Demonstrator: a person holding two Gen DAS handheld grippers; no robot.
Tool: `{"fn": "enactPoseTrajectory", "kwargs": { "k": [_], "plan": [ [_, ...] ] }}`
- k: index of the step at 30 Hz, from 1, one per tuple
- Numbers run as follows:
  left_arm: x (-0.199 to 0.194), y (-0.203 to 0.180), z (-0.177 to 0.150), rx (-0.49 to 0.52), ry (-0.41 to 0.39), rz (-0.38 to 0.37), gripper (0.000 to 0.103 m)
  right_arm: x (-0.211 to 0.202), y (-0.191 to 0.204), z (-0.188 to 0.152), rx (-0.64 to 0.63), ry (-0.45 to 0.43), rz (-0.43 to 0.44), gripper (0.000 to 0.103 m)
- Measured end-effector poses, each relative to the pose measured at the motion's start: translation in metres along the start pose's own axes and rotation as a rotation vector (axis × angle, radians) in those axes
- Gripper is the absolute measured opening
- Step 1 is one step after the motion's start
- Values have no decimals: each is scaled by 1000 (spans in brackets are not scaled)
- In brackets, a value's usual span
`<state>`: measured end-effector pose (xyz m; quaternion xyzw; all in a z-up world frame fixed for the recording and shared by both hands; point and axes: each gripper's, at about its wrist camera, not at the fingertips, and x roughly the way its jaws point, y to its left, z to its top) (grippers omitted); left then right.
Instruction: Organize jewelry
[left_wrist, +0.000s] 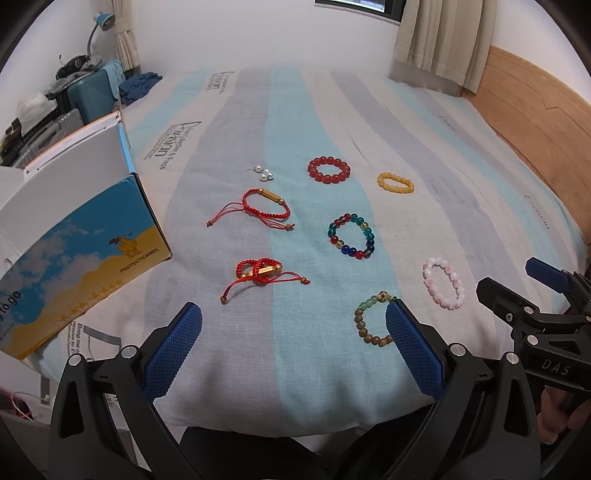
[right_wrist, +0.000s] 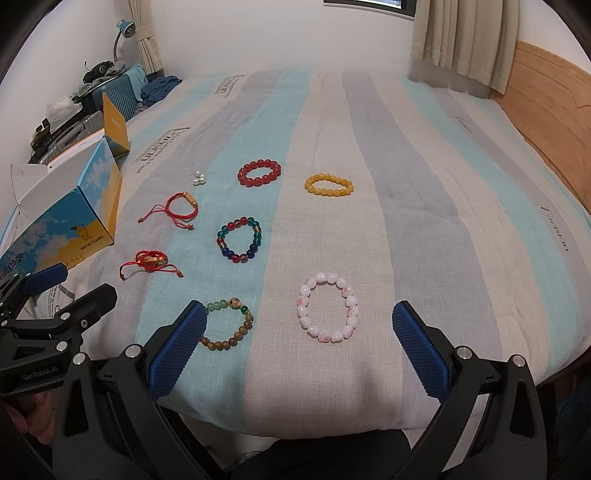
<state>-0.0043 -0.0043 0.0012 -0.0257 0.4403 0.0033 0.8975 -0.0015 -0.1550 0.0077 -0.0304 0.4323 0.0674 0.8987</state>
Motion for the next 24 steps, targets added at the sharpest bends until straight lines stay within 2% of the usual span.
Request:
{"fn": "enactPoseTrajectory", "kwargs": {
  "k": [24],
  "plan": [
    [-2,4,-2,-3,4,3,97,-2,1,-1,0,-1,-1,97]
  ]
}}
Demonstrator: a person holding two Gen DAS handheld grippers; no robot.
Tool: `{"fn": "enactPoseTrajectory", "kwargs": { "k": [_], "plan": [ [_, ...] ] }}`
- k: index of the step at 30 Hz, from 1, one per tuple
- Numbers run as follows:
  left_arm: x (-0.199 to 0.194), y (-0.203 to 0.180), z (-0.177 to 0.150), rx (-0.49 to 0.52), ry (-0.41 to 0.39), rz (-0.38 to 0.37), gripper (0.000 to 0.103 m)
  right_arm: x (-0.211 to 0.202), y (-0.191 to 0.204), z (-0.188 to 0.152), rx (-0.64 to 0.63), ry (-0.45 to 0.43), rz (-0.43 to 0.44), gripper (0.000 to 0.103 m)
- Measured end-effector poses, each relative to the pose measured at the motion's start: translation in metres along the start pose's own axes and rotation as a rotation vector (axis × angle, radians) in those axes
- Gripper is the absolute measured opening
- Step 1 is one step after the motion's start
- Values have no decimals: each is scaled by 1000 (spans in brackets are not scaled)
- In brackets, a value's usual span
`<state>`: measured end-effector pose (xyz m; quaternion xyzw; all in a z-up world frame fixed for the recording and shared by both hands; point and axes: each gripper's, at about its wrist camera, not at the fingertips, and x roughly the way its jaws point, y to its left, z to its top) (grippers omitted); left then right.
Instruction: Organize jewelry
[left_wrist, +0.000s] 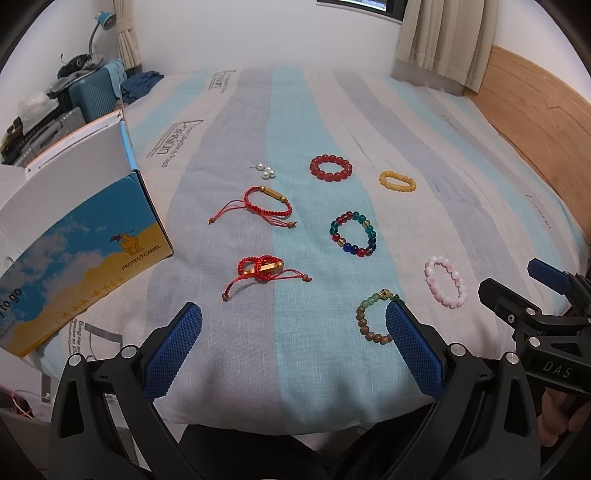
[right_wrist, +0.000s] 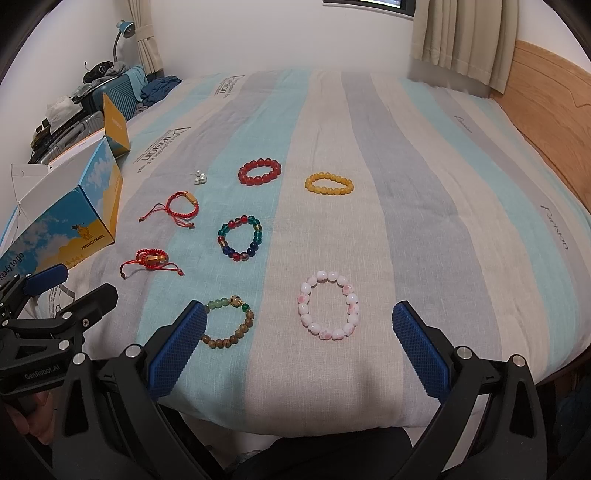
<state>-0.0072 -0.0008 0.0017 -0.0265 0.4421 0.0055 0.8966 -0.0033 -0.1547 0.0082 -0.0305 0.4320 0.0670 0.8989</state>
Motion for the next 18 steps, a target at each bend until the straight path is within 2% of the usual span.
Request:
{"fn": "enactPoseTrajectory", "kwargs": {
  "k": [18],
  "plan": [
    [2,-3,-1,5,4,2,97,-1,-1,-1,2,-1,-3,97]
  ]
}}
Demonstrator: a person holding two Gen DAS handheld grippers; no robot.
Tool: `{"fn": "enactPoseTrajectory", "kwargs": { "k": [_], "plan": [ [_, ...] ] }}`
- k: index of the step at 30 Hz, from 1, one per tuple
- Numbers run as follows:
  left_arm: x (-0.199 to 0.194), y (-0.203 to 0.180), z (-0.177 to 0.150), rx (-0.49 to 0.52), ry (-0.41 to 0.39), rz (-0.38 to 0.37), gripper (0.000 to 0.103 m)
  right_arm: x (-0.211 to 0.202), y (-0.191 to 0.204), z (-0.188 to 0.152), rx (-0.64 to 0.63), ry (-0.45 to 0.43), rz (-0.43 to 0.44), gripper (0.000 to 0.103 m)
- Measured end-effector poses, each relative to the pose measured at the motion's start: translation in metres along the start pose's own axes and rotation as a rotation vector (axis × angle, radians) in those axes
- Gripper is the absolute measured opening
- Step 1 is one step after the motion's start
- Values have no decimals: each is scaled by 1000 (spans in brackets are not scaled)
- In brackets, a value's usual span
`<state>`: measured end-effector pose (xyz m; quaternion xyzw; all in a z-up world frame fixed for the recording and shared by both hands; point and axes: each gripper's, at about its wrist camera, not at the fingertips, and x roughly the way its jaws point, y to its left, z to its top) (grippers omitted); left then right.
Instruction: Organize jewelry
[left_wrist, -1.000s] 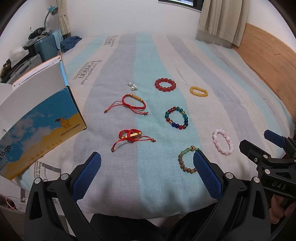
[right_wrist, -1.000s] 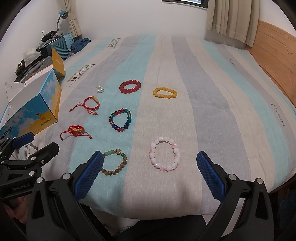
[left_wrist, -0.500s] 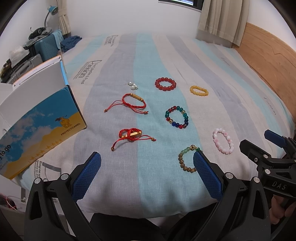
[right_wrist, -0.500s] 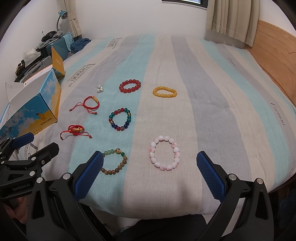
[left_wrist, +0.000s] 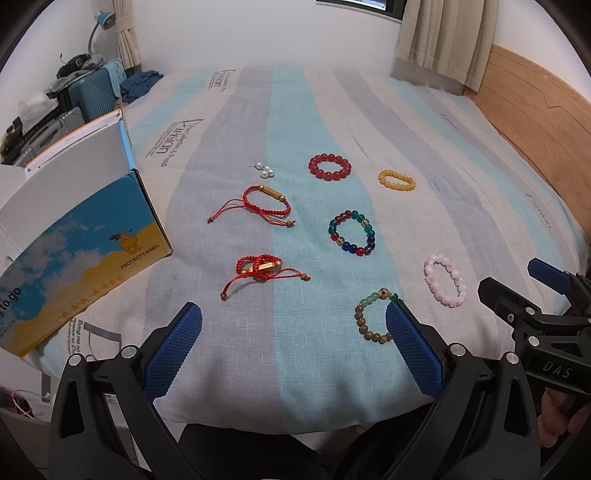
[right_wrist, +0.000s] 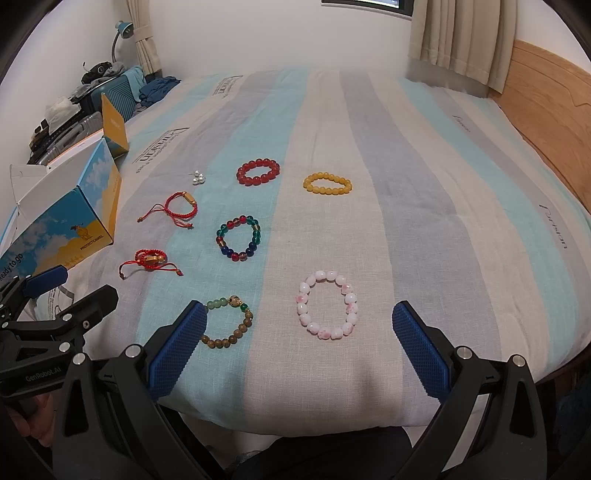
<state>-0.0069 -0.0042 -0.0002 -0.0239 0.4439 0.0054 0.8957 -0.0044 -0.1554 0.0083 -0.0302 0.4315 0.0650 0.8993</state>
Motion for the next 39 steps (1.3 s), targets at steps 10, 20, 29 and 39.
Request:
{"fn": "enactPoseTrajectory", "kwargs": {
  "k": [10,20,29,39],
  "plan": [
    [0,-1,0,-4,0,-4,97,1,0,0,-2,2,0,97],
    [13,6,4,-3,23,4,97,8,-2,-3,-2,13,-13,97],
    [54,24,11,-13,78,28,97,40,-15,-7,9,71,-25,97],
    [101,26,21,17,121,55,97,93,-35,-10,46,146,-36,97]
  ]
}}
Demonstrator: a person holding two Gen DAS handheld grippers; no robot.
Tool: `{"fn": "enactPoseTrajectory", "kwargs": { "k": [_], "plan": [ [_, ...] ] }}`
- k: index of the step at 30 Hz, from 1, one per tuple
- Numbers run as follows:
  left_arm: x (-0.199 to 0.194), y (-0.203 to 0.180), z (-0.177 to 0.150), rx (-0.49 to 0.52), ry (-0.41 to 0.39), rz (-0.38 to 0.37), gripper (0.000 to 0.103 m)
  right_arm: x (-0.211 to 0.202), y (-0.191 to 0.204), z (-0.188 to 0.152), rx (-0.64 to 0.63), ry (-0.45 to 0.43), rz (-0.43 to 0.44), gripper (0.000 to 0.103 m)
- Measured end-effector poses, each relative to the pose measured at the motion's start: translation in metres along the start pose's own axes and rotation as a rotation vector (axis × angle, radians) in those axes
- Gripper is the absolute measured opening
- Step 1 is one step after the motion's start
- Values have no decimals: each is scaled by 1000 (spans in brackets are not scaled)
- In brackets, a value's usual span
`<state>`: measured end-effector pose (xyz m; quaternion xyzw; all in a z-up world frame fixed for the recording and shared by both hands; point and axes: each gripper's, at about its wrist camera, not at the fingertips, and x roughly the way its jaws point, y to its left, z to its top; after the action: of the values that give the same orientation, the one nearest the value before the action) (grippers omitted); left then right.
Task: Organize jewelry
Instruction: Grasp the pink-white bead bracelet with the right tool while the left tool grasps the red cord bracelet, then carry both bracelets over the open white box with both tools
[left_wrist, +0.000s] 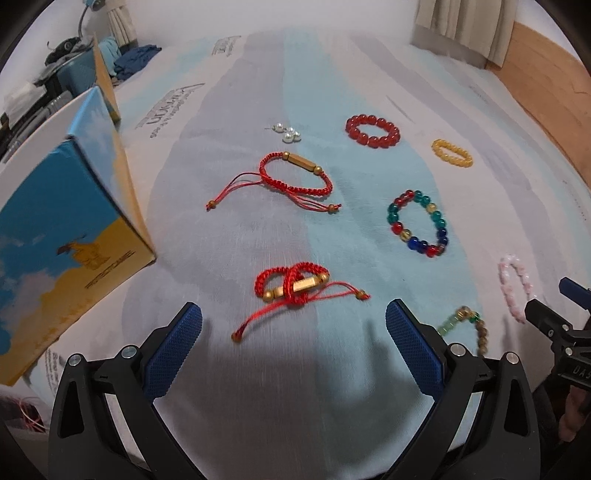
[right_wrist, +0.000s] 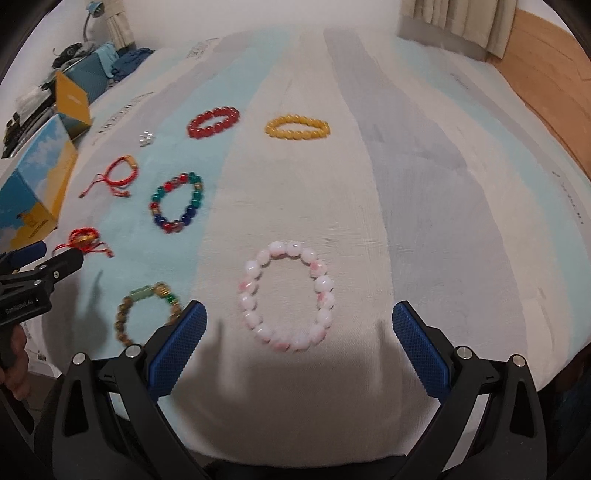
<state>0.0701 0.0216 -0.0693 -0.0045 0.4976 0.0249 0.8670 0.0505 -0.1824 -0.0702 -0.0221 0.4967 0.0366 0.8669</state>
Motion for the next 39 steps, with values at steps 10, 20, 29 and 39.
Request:
{"fn": "enactPoseTrajectory", "kwargs": {
  "k": [10,20,29,39],
  "plan": [
    [37,0,9,-8,42,9,97,41,-14,6,29,66,14,97],
    [39,-1,6,-13,6,21,85,42,-15,5,25,68,11,77],
    [29,-1,8,21,37,66,43,35,-17,7,9,85,-27,11],
    [5,-6,5,31,19,0,42,17,-22,12,43,75,33,11]
  ]
}}
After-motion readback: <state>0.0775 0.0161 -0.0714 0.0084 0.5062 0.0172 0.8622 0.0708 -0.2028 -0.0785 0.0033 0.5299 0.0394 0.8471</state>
